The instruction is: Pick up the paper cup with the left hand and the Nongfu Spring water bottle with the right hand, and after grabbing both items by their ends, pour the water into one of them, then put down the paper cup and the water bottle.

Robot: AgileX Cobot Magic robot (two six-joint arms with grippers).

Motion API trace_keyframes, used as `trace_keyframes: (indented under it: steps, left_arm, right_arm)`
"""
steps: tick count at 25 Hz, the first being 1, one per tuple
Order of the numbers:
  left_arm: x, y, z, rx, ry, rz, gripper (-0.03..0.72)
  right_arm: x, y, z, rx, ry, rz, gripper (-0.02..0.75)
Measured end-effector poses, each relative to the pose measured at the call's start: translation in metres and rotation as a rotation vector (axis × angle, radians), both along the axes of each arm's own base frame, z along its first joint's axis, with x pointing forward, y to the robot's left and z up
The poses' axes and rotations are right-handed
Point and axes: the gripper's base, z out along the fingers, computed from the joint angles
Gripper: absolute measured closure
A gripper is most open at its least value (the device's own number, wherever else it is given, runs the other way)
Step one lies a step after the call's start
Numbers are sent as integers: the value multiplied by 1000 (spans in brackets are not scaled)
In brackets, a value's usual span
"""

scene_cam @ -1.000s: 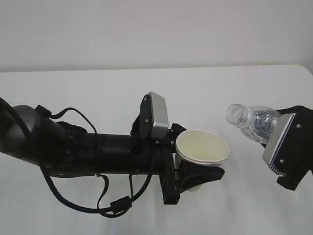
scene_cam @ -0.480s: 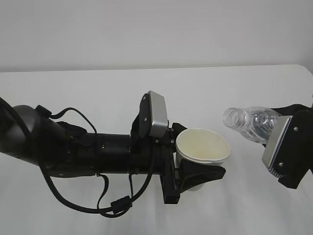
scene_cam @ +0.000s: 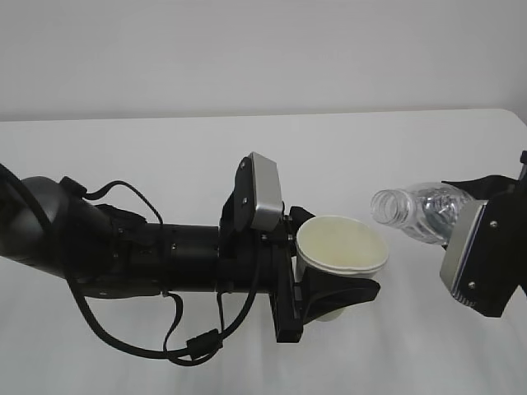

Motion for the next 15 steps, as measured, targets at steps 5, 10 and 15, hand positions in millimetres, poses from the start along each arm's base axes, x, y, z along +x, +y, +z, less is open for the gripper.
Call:
trace_keyframes:
  steps: [5, 10, 15]
  left_arm:
    - [0, 0, 0, 0, 10, -1, 217]
    - [-1, 0, 0, 3, 21, -8, 217]
    - [-10, -8, -1, 5, 26, -43, 217]
  right_arm:
    - [0, 1, 1, -12, -19, 13, 314]
    - [1, 1, 2, -25, -33, 21, 314]
    - [2, 1, 4, -32, -45, 26, 314]
